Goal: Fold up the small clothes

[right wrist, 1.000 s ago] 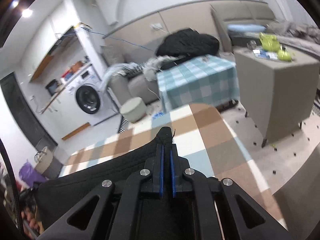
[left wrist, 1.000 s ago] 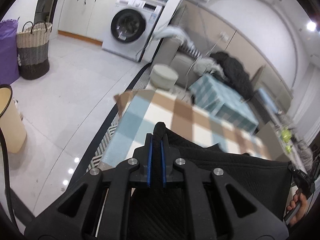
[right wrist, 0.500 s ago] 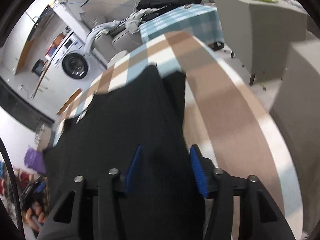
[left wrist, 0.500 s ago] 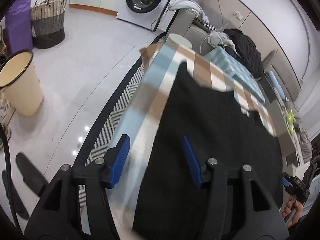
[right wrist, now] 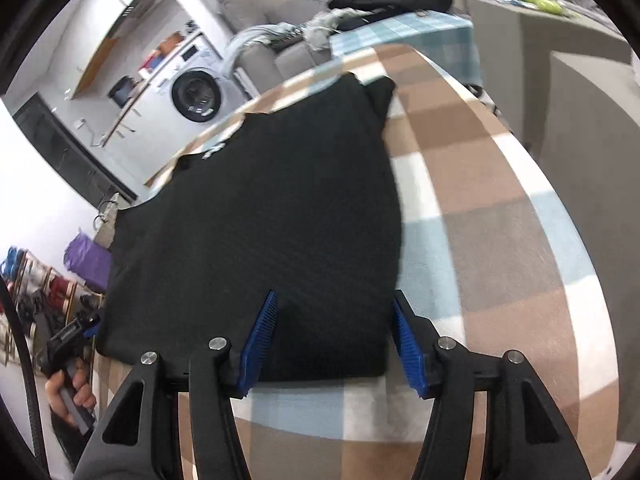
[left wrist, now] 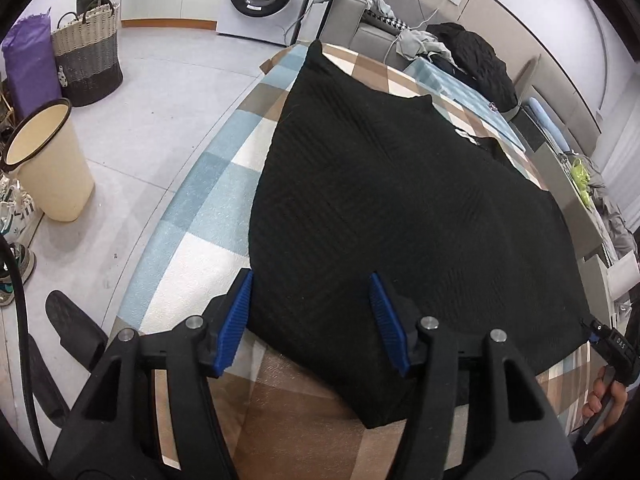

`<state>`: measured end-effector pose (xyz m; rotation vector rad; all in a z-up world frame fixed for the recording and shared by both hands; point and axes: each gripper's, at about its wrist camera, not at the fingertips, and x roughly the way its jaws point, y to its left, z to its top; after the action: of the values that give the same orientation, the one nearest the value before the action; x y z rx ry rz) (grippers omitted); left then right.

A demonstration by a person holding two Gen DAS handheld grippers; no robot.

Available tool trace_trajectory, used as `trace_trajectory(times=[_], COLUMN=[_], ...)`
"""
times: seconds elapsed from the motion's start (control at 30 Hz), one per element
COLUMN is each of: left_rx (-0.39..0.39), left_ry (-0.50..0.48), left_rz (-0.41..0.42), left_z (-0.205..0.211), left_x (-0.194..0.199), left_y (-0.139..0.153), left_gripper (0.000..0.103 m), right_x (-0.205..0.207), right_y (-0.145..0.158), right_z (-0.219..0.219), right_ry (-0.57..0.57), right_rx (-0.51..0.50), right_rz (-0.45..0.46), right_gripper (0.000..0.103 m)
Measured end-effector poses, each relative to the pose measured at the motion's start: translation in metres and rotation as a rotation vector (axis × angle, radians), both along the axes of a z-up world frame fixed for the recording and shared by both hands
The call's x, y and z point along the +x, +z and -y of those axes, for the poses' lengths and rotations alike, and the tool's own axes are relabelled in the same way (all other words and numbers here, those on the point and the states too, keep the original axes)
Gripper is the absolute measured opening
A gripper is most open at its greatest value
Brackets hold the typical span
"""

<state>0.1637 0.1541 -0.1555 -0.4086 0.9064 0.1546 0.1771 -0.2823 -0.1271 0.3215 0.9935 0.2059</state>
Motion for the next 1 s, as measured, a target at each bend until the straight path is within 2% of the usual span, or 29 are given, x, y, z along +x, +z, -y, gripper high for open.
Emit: trace_trajectory(times=[0.07,0.13,0.17,0.2,0.27,0.3,0.43,0.6,0.83,1.0], left_rx=[0.014,0.028,0.031,0.034,0.031,0.032,0.073,0.084,0.052,0.004], left_ry=[-0.004,0.000,-0.001,-0.005,-0.017,-0.023,-0.059,-0.086,-0.083,-0.071], left_rz=[0.000,0.004,0.008,0.012,0.018,0.020,0.021,0.020,0.006,0.010], left_z=[0.004,0.006,0.006,0.008,0.009,0.010,0.017,0.021,0.020,0.012], left_x=[0.002,0.003,0.006,0.006,0.009,0.009,0.004,-0.029,-0.096,-0.109], left_y=[-0.001,-0.001,0.000,0.000,0.000,0.000,0.003,0.007,0.012,0.012], left_gripper=[0.055,0.053,0.042,0.022,0.008,0.006,0.006,0.006,0.006,0.006], right_x=[0.006,0.013,0.014,0.018,0.019,0.017,0.009,-0.018,-0.088,-0.104], right_y=[0.000,0.000,-0.001,-0.001,0.000,0.002,0.003,0.005,0.009,0.010], right_z=[-0.003,-0.006,-0.009,-0.009,-0.010,-0.011,-0.009,-0.003,0.004,0.004], right_ry=[0.004,-0.004,-0.008,-0.011,-0.009,-0.005,0.000,-0.023,-0.058,-0.066], right_rx=[-0.005,-0.012,-0.031,-0.042,-0.053,-0.057,-0.047,-0.018,0.017,0.019], right_rz=[0.008,0.016,0.020,0.023,0.033,0.043,0.037,0.021,-0.016,-0.025], right_gripper=[0.057,0.046,0.042,0.034,0.022,0.018,0.014,0.014,0.014,0.015])
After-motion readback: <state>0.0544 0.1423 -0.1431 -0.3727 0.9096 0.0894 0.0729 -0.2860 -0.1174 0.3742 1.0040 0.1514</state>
